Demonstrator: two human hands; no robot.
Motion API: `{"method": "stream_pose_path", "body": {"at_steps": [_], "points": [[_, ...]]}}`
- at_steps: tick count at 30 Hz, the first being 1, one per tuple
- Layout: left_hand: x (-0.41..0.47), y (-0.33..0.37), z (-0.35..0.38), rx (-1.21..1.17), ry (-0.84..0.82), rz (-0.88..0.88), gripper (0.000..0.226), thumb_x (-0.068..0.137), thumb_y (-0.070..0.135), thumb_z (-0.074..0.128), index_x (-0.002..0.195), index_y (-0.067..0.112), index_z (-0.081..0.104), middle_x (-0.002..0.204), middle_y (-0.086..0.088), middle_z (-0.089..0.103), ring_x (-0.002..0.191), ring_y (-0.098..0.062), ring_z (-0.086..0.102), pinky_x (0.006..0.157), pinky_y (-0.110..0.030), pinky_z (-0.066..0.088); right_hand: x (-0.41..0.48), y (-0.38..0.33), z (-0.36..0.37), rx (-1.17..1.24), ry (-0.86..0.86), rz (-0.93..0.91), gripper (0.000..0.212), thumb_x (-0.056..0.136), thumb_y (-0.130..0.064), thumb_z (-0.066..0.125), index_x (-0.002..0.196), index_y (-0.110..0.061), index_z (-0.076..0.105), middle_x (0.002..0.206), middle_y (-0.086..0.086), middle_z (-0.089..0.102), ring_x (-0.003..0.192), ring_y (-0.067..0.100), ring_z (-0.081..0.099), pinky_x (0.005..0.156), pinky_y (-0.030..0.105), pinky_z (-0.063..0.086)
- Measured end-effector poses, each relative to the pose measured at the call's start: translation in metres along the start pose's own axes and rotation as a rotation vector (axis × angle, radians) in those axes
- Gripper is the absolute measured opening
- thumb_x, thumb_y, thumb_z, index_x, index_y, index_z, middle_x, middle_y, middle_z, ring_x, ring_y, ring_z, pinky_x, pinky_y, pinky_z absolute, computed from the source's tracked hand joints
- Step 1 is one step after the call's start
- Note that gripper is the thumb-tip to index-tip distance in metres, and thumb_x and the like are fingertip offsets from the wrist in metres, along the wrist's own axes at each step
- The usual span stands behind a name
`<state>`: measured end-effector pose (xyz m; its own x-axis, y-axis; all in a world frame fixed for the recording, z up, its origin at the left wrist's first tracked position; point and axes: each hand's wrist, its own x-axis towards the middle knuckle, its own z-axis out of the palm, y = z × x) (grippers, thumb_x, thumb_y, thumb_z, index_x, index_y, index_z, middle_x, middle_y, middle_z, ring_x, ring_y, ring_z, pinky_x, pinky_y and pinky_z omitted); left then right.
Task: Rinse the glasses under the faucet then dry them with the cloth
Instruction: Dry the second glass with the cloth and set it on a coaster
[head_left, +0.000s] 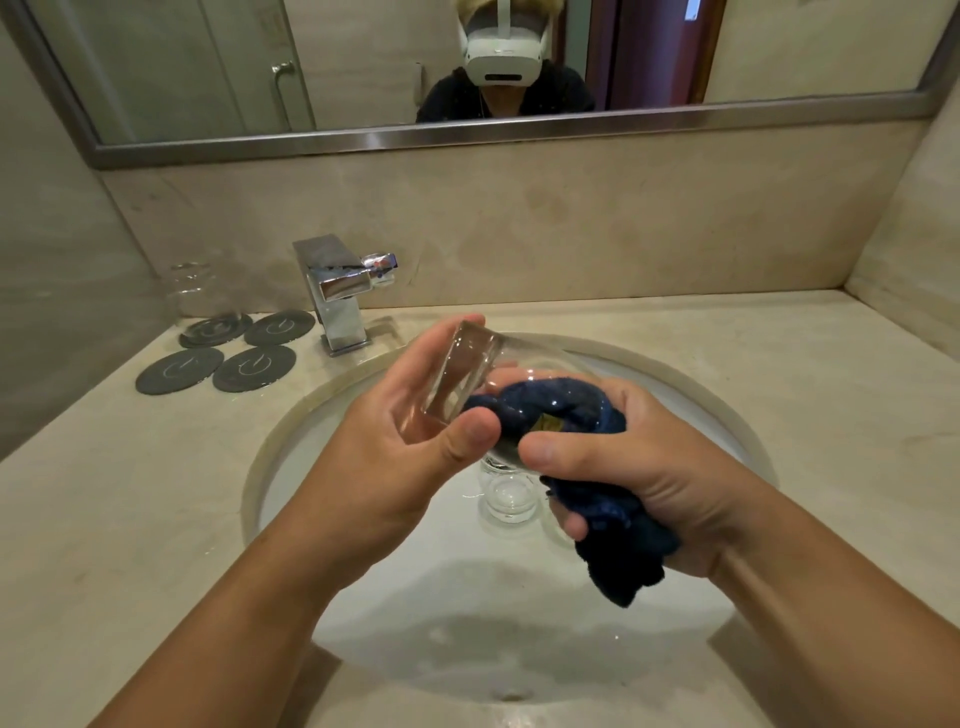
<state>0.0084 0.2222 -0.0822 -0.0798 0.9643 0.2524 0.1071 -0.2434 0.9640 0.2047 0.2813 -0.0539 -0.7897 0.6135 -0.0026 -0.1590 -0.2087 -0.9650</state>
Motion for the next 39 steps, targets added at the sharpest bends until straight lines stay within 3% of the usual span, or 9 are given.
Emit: {"method": "stream_pose_path", "body": {"at_steps": [3,6,12,18,25,29,34,37,39], "points": [[0.000,-0.002,0.002,-0.018,0.008,0.012,0.091,0.069,0.073,0.087,0.151,0.053,0.050,0.151,-0.001,0.065,0.138,-0.025,0.063,0.119,-0.050,0.046,0.001,0.002,-0.002,0.005,0.030,-0.028,0.029,0.077,-0.008,0.075,0.099,-0.025,0.084,0.082,0.017,0.065,0.048,0.020,0.049,0.046,0.023,0.051],[0.000,-0.001,0.004,-0.041,-0.004,-0.014,0.091,0.070,0.078,0.083,0.151,0.059,0.048,0.155,0.001,0.060,0.131,-0.025,0.069,0.105,-0.046,0.055,0.002,0.004,-0.004,-0.066,0.080,-0.048,0.032,0.076,-0.009,0.078,0.103,-0.025,0.084,0.088,0.020,0.067,0.054,0.025,0.060,0.050,0.027,0.056],[0.001,-0.003,0.002,-0.059,0.112,0.016,0.070,0.079,0.054,0.086,0.143,0.051,0.060,0.147,-0.006,0.067,0.133,-0.028,0.067,0.111,-0.051,0.053,0.006,0.010,-0.011,-0.035,0.117,-0.118,0.043,0.078,-0.005,0.080,0.119,-0.017,0.078,0.120,0.016,0.077,0.113,0.033,0.075,0.085,0.039,0.064],[0.000,0.000,0.007,-0.029,0.178,0.043,0.070,0.080,0.049,0.085,0.145,0.048,0.059,0.139,-0.001,0.072,0.126,-0.021,0.072,0.105,-0.038,0.059,0.004,0.010,-0.007,-0.153,0.186,-0.135,0.040,0.077,-0.016,0.085,0.115,-0.022,0.080,0.120,0.026,0.074,0.112,0.044,0.073,0.098,0.070,0.054],[-0.002,-0.001,0.002,0.004,0.056,0.035,0.086,0.075,0.057,0.086,0.152,0.042,0.053,0.147,-0.005,0.067,0.132,-0.024,0.068,0.112,-0.034,0.053,0.000,0.005,-0.007,-0.099,0.074,-0.004,0.035,0.075,-0.007,0.082,0.109,-0.012,0.081,0.105,0.012,0.081,0.089,0.023,0.080,0.083,0.036,0.064],[0.000,-0.002,-0.001,-0.011,-0.028,0.044,0.085,0.077,0.055,0.087,0.153,0.049,0.050,0.154,-0.013,0.060,0.139,-0.029,0.063,0.108,-0.033,0.055,0.000,0.004,-0.006,-0.019,0.114,0.012,0.030,0.072,-0.008,0.081,0.101,-0.013,0.082,0.116,0.021,0.076,0.098,0.027,0.074,0.074,0.032,0.064],[-0.001,-0.004,-0.006,-0.071,-0.121,0.035,0.077,0.088,0.038,0.083,0.153,0.055,0.046,0.165,0.004,0.049,0.151,-0.027,0.050,0.121,-0.040,0.045,0.002,0.007,-0.005,-0.004,0.115,-0.004,0.028,0.074,-0.007,0.080,0.102,-0.008,0.081,0.121,0.025,0.074,0.095,0.030,0.076,0.072,0.035,0.064],[-0.001,-0.005,-0.005,-0.104,-0.076,-0.038,0.087,0.077,0.069,0.084,0.154,0.056,0.045,0.164,0.003,0.051,0.150,-0.021,0.050,0.119,-0.045,0.048,0.002,0.005,-0.005,-0.093,0.147,-0.052,0.027,0.074,-0.006,0.082,0.101,-0.012,0.083,0.107,0.031,0.074,0.089,0.038,0.073,0.074,0.036,0.064],[0.000,-0.002,-0.003,-0.088,0.022,-0.089,0.083,0.079,0.077,0.076,0.150,0.041,0.055,0.149,0.001,0.066,0.131,-0.019,0.067,0.099,-0.037,0.060,0.001,0.004,-0.006,-0.209,0.180,-0.079,0.027,0.078,0.000,0.087,0.100,-0.016,0.084,0.089,0.039,0.068,0.074,0.042,0.070,0.074,0.034,0.064]]}}
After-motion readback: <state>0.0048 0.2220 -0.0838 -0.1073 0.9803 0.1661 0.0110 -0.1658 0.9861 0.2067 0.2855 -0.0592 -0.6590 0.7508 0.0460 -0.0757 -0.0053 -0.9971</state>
